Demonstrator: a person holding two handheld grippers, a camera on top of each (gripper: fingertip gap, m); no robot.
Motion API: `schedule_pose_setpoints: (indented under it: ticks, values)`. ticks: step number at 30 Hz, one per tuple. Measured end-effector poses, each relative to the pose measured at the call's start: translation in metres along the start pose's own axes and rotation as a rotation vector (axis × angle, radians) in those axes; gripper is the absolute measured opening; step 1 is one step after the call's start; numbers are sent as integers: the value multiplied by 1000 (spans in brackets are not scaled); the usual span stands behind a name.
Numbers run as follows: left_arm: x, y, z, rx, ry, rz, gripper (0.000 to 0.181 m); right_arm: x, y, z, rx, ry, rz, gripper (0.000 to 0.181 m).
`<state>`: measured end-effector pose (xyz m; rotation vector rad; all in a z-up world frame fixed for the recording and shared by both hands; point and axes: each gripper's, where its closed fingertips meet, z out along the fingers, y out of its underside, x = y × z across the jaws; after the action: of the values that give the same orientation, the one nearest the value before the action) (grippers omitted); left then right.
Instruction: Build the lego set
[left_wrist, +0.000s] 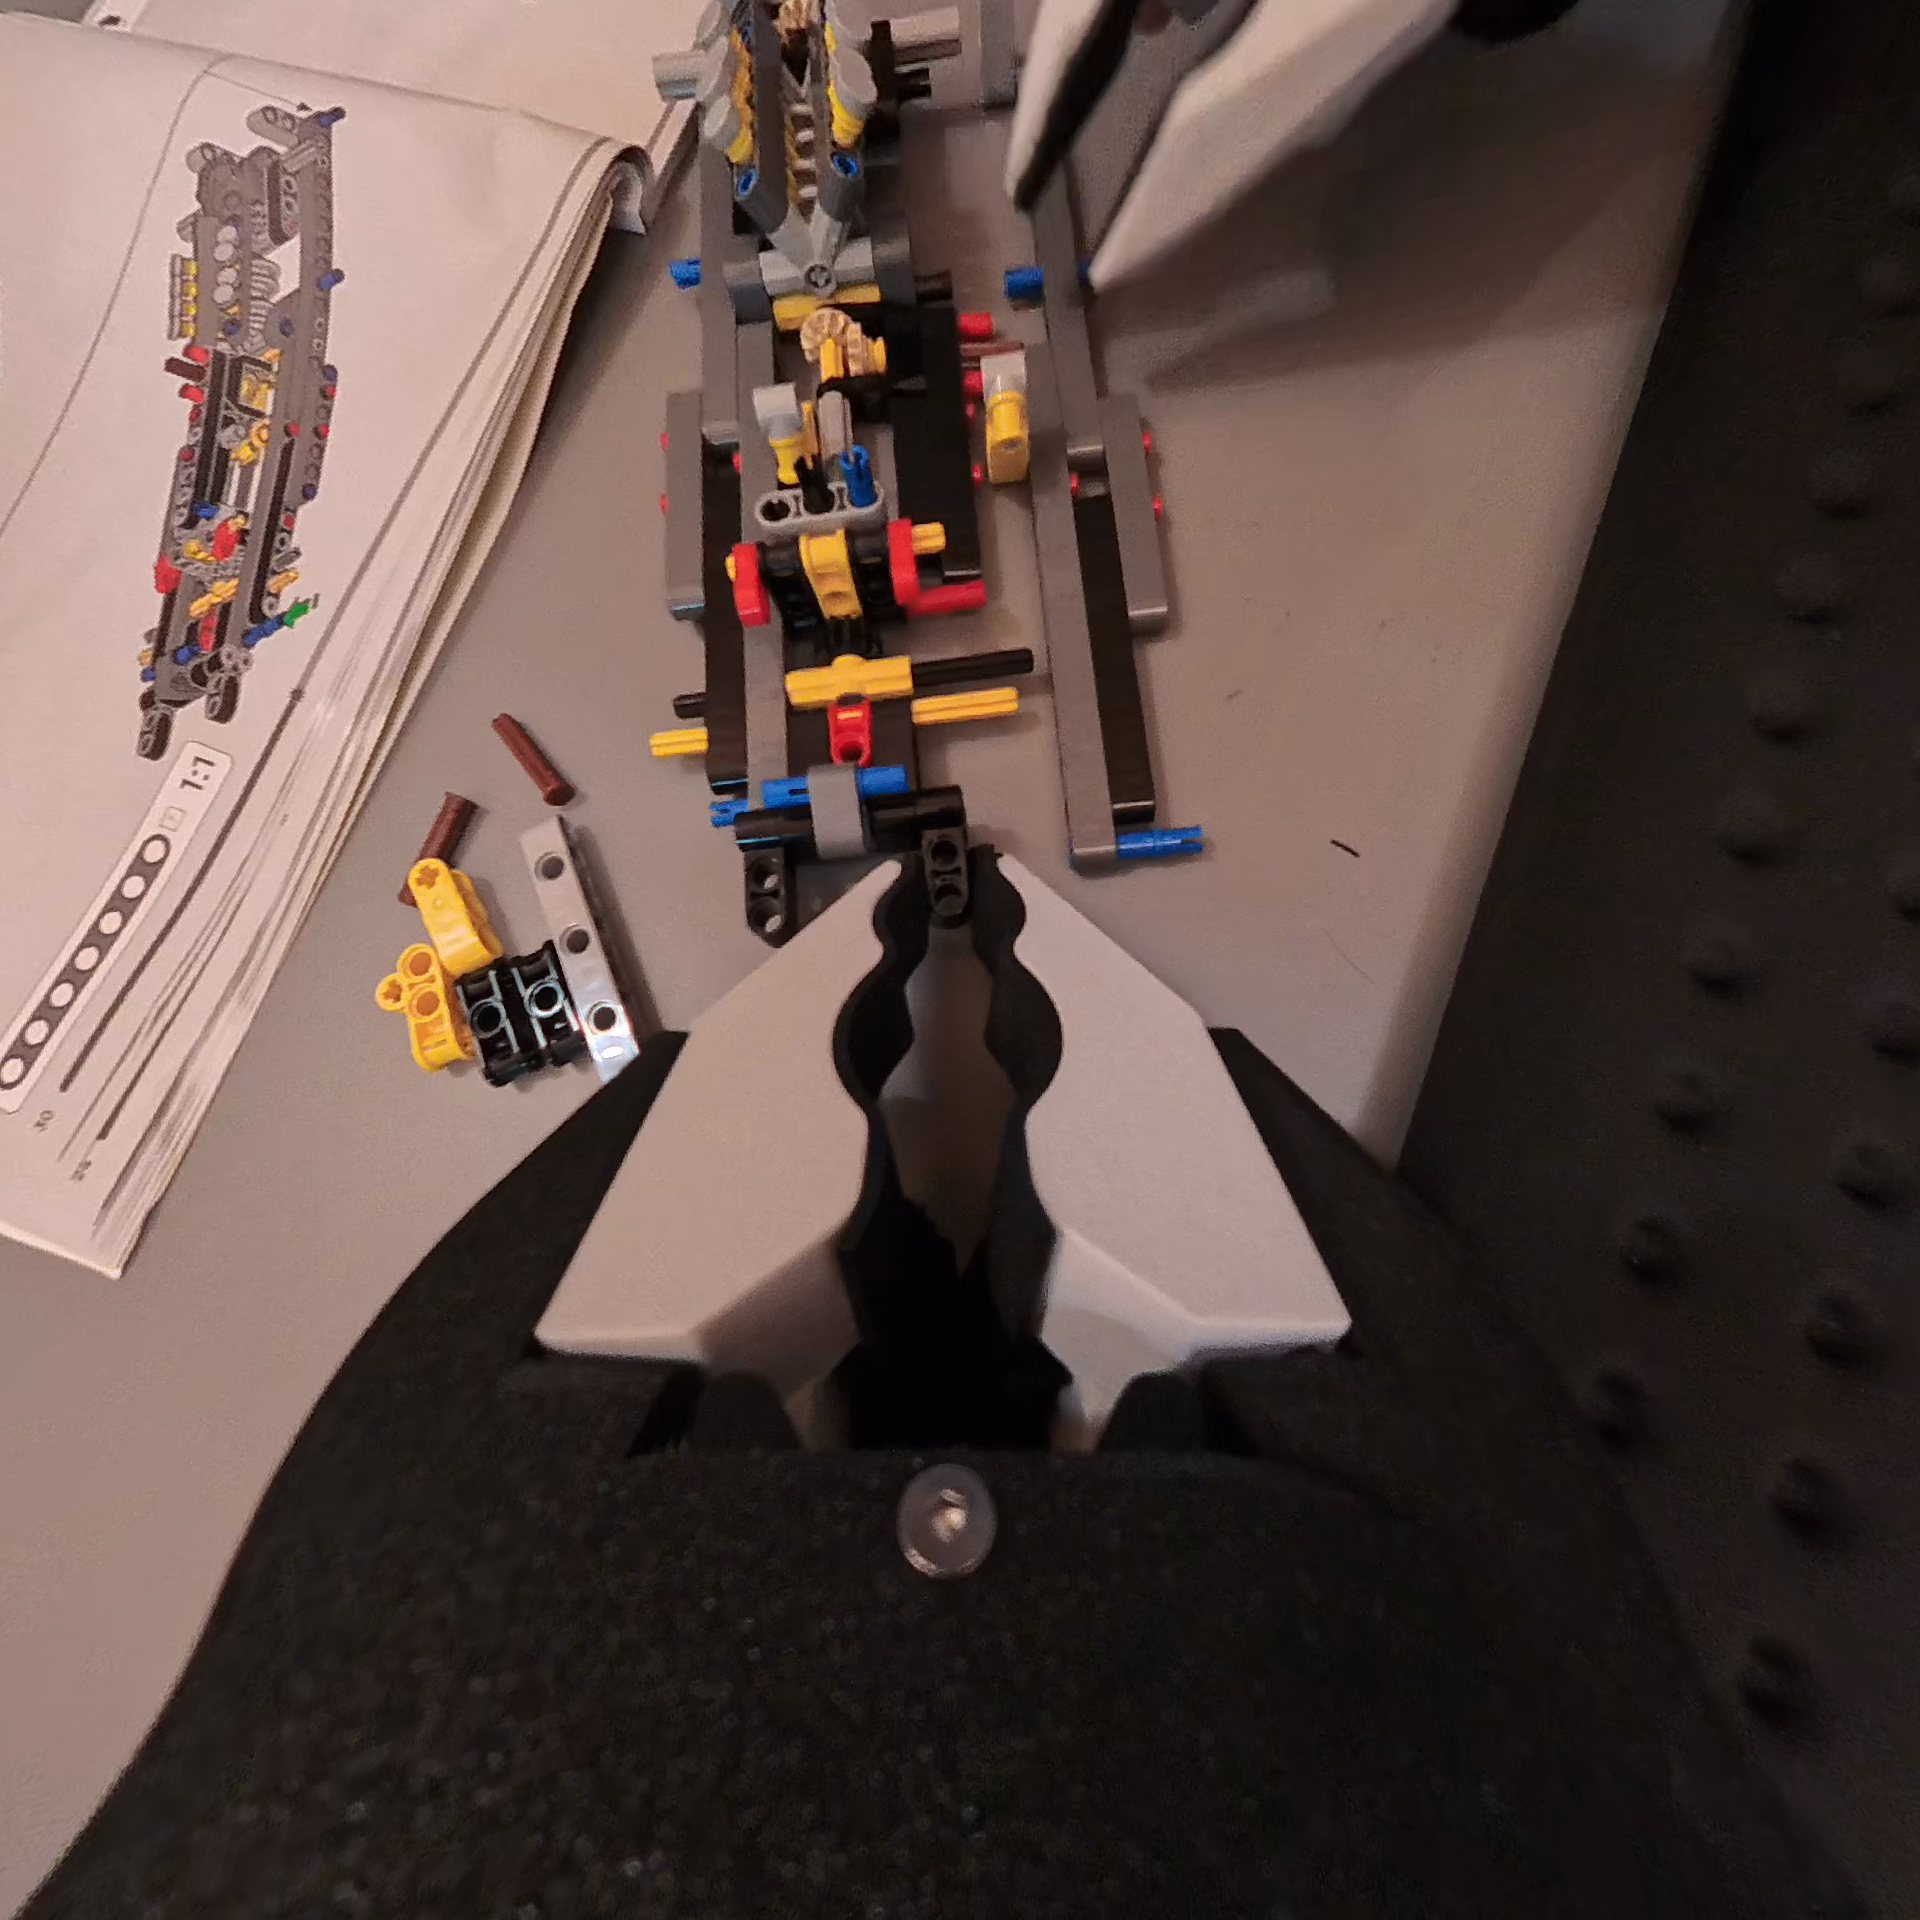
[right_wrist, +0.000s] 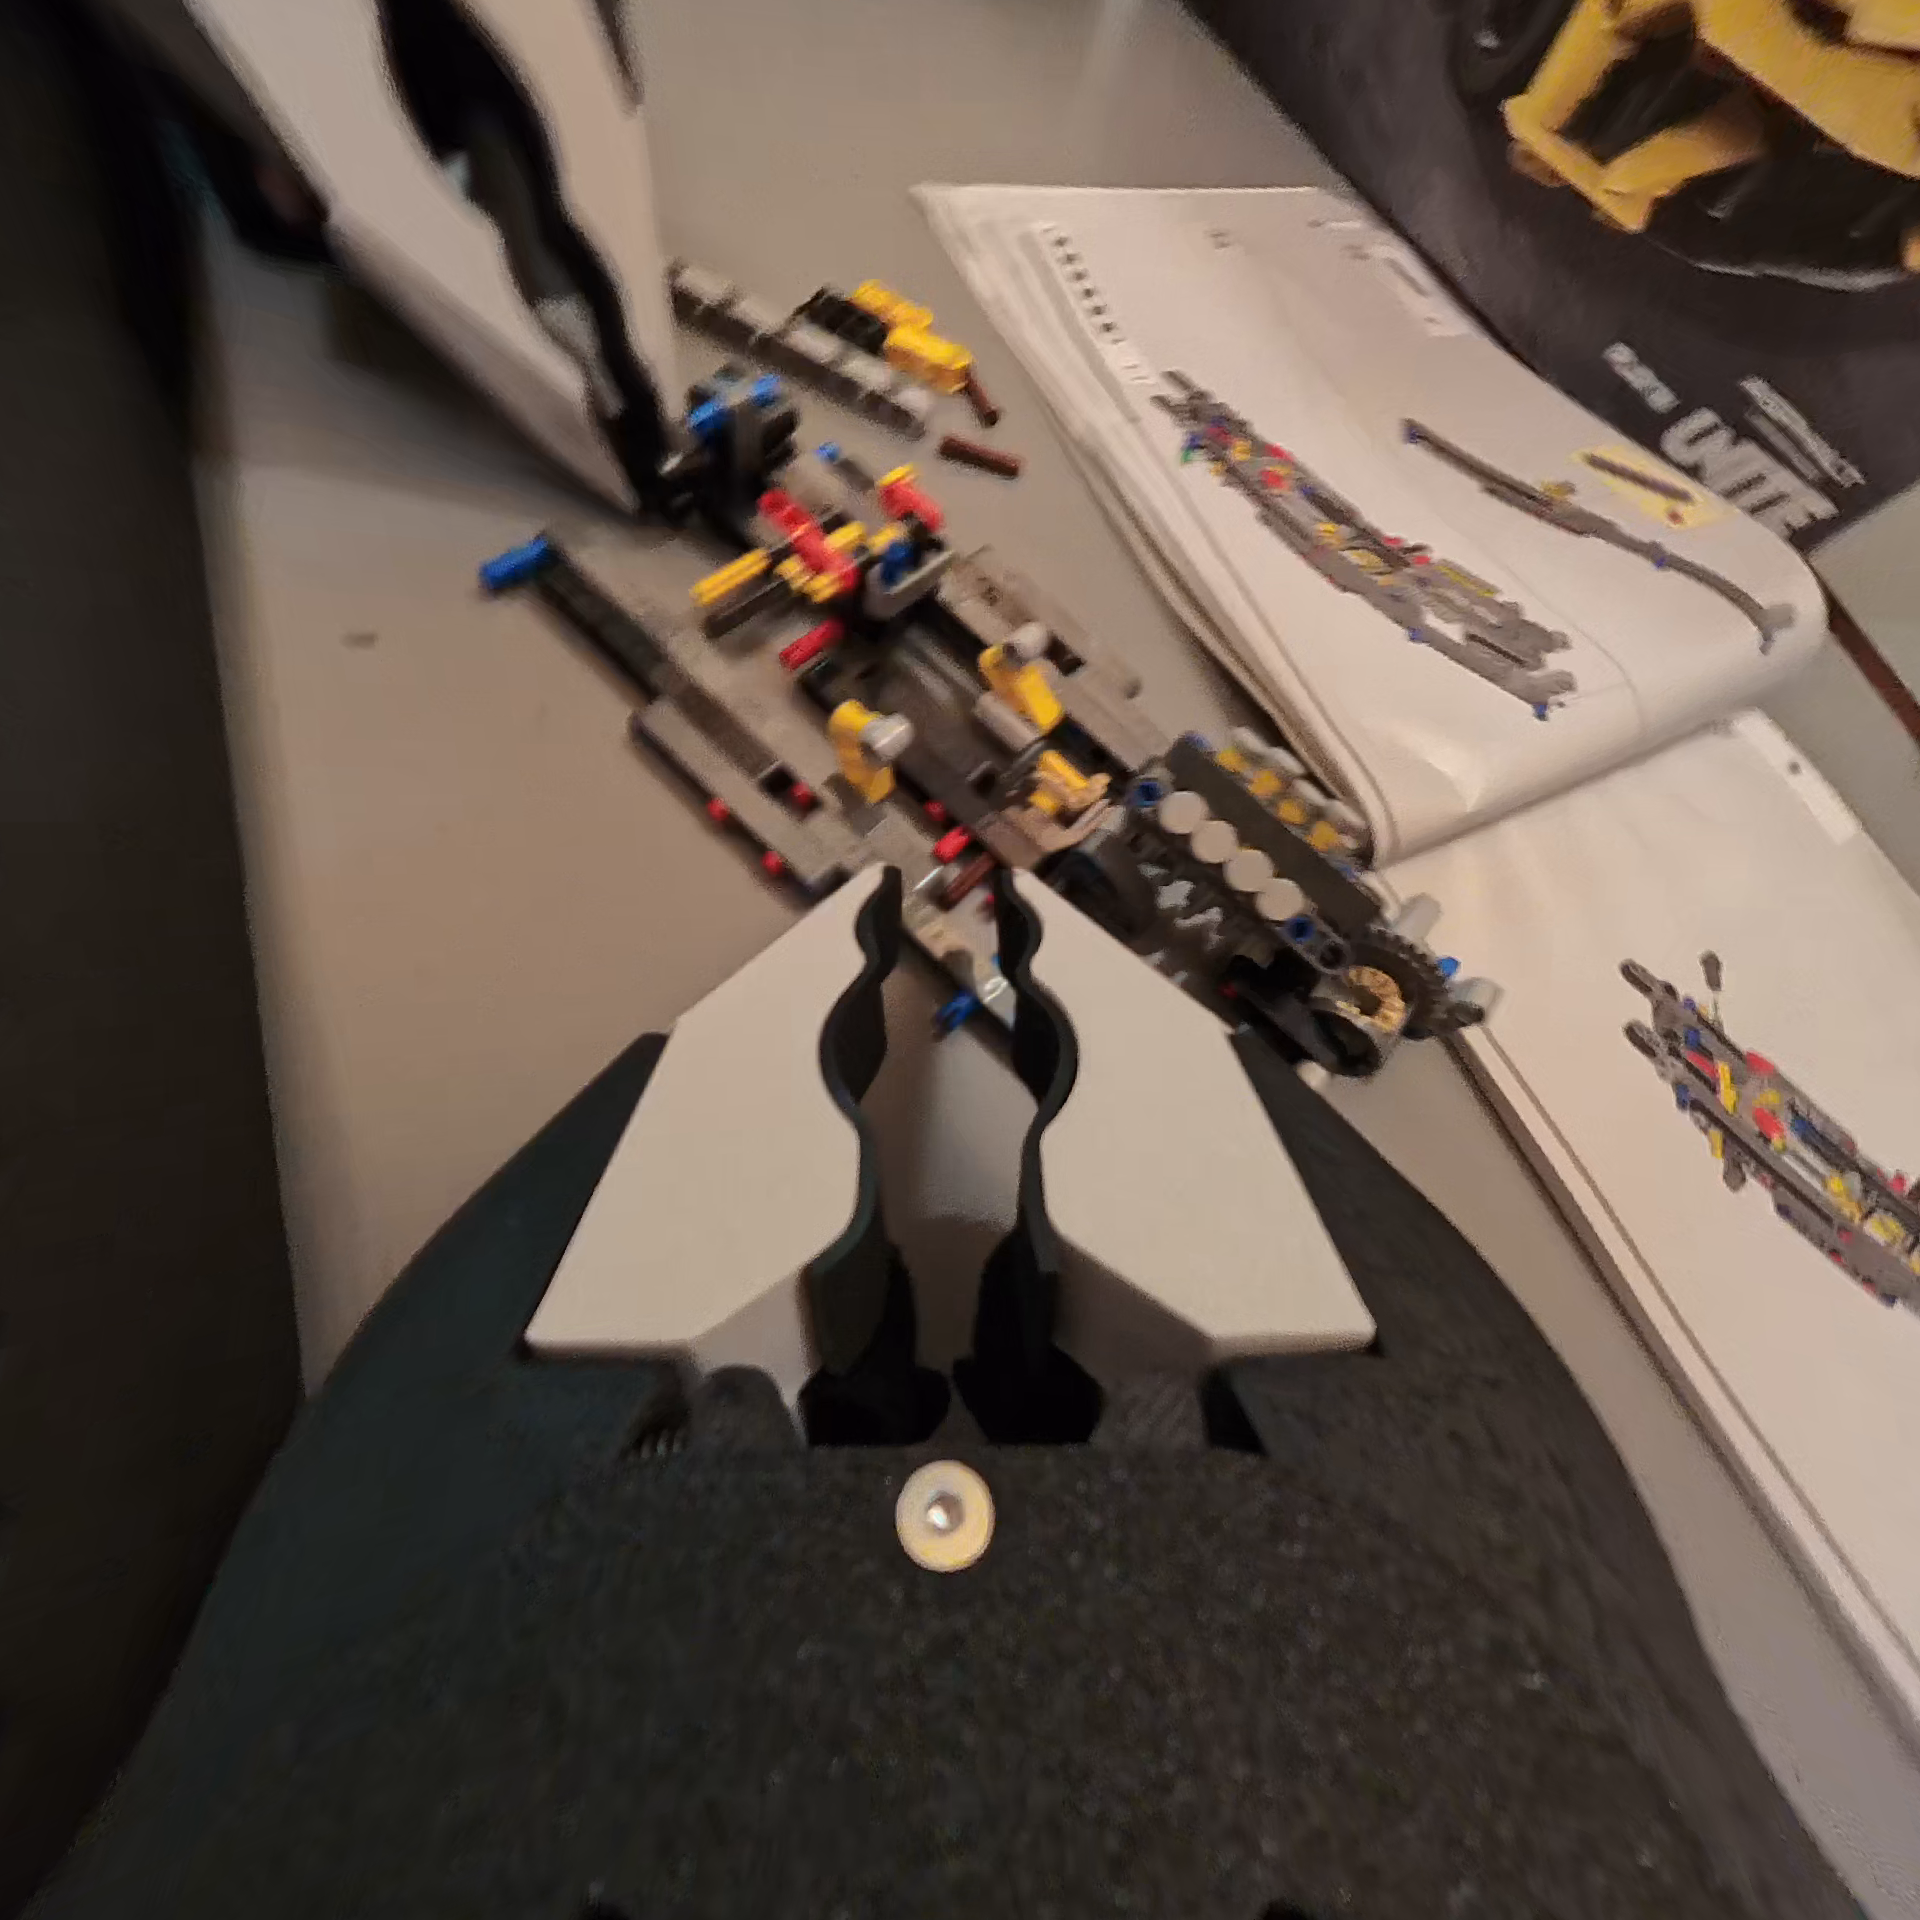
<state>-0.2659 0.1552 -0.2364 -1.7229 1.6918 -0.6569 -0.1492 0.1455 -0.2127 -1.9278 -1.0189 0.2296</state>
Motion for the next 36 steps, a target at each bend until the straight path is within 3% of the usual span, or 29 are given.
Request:
schedule_pose_setpoints:
  ticks: [6,16,22,28,32,36]
  values:
    - [-4,0,1,-2,7,-54,7,17,6,13,-111,-71,293,23]
    - [-8,-10,-2,47,84,-265,7,17,10,15,-250,9,288,27]
    - [-5,-22,-7,116,190,-428,7,23,7,5,-212,104,377,23]
    - [-11,-30,-14,191,265,-560,6,25,13,13,-179,58,516,27]
    - [-10,-31,-15,195,266,-555,7,24,14,25,-198,46,517,52]
    - [-11,-29,-13,184,238,-531,6,22,7,33,-187,5,520,51]
